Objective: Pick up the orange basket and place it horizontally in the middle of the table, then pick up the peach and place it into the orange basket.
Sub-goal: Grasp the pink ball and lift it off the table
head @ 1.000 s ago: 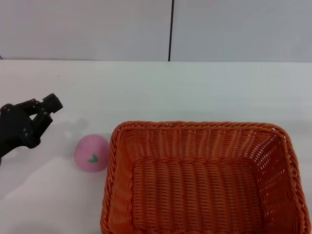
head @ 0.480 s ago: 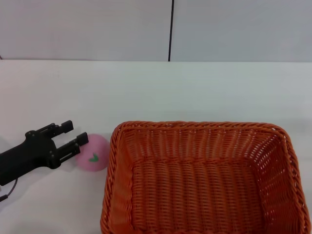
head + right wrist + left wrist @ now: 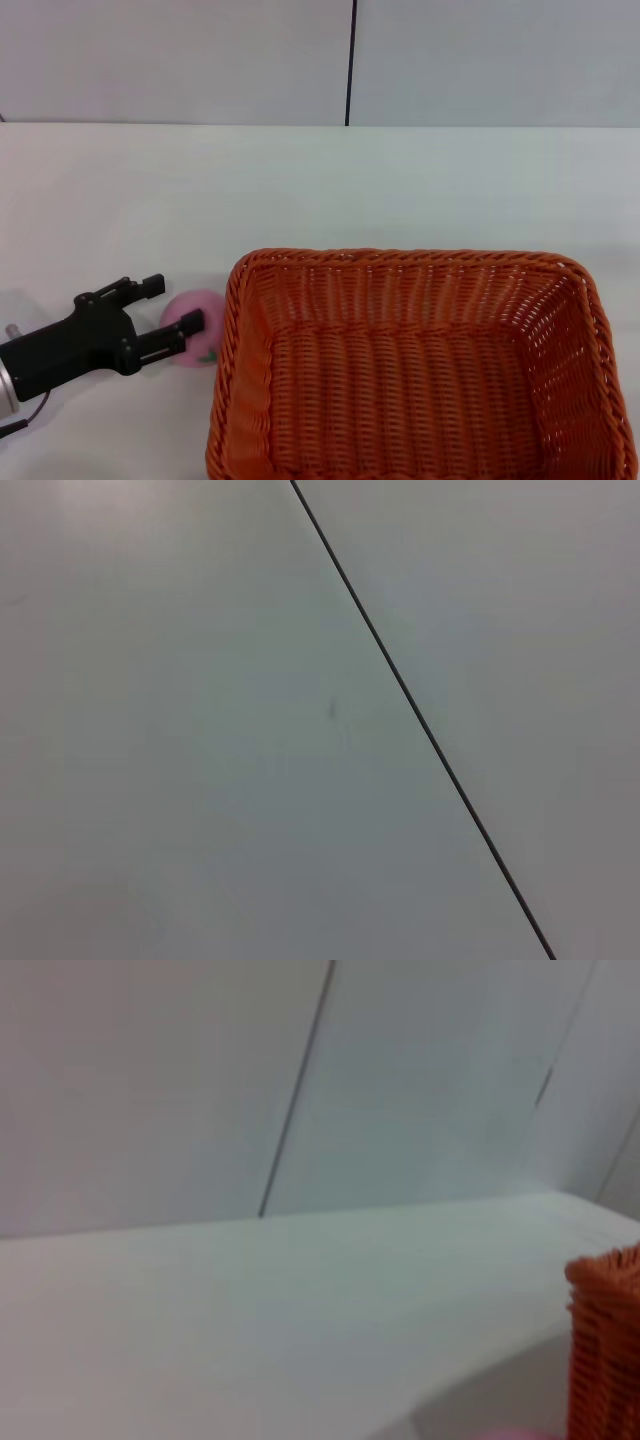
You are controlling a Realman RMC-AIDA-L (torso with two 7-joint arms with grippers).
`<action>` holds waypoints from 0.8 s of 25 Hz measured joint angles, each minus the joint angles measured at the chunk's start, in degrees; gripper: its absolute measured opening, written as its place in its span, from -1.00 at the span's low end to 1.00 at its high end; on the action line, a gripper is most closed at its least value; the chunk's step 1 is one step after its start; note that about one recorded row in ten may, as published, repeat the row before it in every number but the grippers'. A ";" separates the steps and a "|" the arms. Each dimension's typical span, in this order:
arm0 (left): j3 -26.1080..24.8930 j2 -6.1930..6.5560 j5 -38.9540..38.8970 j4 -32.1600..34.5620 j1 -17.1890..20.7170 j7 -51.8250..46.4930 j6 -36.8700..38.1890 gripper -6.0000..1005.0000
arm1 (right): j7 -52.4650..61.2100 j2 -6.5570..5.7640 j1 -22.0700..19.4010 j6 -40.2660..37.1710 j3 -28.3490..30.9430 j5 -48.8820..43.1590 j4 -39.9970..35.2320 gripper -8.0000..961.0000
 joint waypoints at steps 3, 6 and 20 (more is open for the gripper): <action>0.00 -0.19 2.28 0.23 -0.56 -0.51 0.85 0.58 | 0.00 0.00 -0.16 -0.26 0.00 -0.01 0.01 -0.01; -0.03 -0.35 3.37 -0.04 -0.59 -1.09 1.15 0.61 | 0.00 0.00 -0.25 -0.33 0.00 -0.02 0.01 -0.01; 0.11 -0.22 4.57 -0.31 -0.55 -2.43 0.70 0.37 | 0.02 0.00 -0.20 -0.43 -0.01 0.15 0.01 -0.01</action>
